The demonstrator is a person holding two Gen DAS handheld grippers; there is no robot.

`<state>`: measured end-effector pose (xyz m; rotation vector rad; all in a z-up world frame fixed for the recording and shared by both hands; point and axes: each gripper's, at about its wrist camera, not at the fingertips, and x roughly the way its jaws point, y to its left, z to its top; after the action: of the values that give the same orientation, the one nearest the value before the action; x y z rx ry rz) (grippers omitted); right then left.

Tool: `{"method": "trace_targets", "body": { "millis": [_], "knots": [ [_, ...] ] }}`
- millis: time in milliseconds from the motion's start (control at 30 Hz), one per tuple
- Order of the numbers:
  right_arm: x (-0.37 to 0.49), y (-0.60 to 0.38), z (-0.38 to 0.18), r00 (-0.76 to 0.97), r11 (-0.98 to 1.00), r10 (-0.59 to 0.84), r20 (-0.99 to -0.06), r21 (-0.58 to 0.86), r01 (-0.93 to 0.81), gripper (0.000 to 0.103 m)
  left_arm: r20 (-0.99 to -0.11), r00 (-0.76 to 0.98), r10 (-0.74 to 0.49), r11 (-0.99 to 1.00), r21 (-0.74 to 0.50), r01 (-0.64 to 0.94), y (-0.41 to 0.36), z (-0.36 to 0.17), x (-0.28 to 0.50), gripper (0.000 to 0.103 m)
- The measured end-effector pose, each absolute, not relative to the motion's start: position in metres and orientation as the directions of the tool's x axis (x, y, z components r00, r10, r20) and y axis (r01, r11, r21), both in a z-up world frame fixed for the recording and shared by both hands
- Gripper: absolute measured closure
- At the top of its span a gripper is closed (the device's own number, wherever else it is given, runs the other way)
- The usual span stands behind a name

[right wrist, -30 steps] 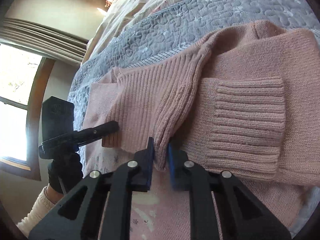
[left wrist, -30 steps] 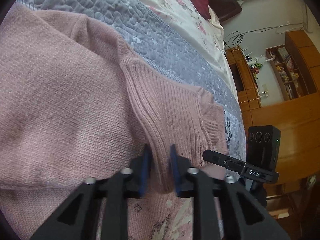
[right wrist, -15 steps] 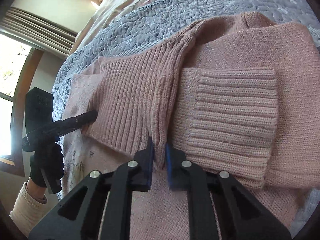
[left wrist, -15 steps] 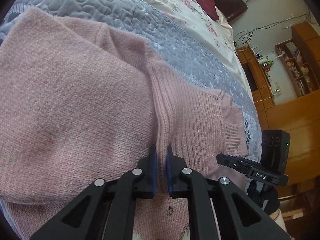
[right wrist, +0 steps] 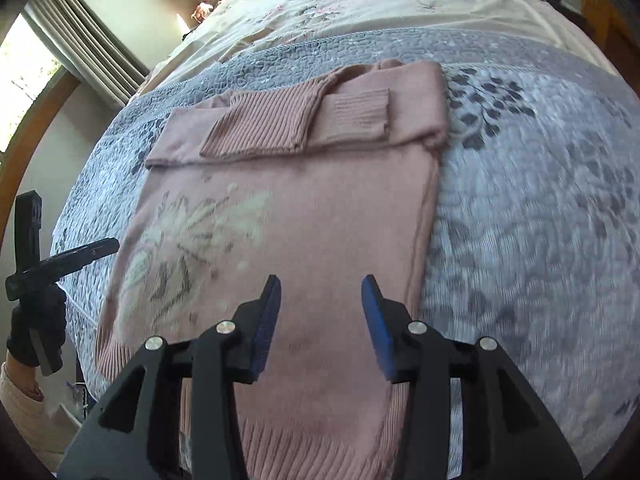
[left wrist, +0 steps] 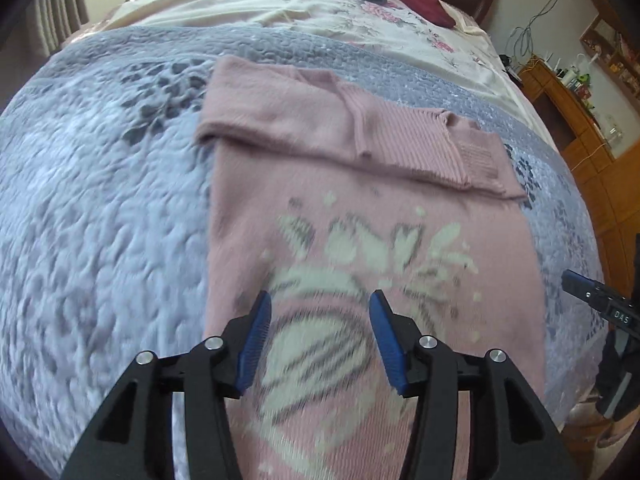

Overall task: Fold small clothes
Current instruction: 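Fold the collar and shoulders down onto the sweater body, release both tools, then move both tools to the ribbed hem of the pink sweater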

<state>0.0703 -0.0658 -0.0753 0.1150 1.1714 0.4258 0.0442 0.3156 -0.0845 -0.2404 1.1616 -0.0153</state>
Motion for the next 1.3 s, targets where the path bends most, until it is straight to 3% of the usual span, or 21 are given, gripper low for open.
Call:
{"method": "trace_targets", "body": {
  "millis": [233,300,767,900,1000,1300],
  "knots": [
    [-0.022,-0.096,-0.07,0.308,0.937,0.334,-0.891,0.28,-0.206,0.052,-0.922,0.382,-0.061,0.975,-0.136,-0.173,0.338,-0.075,-0.043,0.051],
    [-0.037,-0.103,-0.072,0.309,0.944,0.318,-0.896,0.268,-0.192,0.048,-0.924,0.38,-0.049,0.978,-0.121,-0.167,0.34,-0.073,-0.057,0.044],
    [-0.064,-0.119,-0.143,0.159,0.943,0.331,-0.93,0.321,-0.088,0.046,-0.962,0.263,-0.067,0.975,-0.119,-0.187,0.35,-0.119,-0.083,0.041],
    [-0.063,-0.114,-0.152,0.144,0.931,0.364,-0.92,0.357,-0.076,0.047,-0.963,0.242,-0.118,0.961,-0.172,-0.216,0.359,-0.136,-0.085,0.037],
    [-0.061,-0.104,-0.155,0.116,0.912,0.404,-0.907,0.391,-0.12,0.054,-0.96,0.24,-0.142,0.954,-0.197,-0.225,0.361,-0.142,-0.085,0.035],
    [-0.056,-0.108,-0.159,0.108,0.895,0.445,-0.889,0.437,-0.091,0.054,-0.957,0.226,-0.179,0.956,-0.223,-0.189,0.365,-0.14,-0.094,0.035]
  ]
}}
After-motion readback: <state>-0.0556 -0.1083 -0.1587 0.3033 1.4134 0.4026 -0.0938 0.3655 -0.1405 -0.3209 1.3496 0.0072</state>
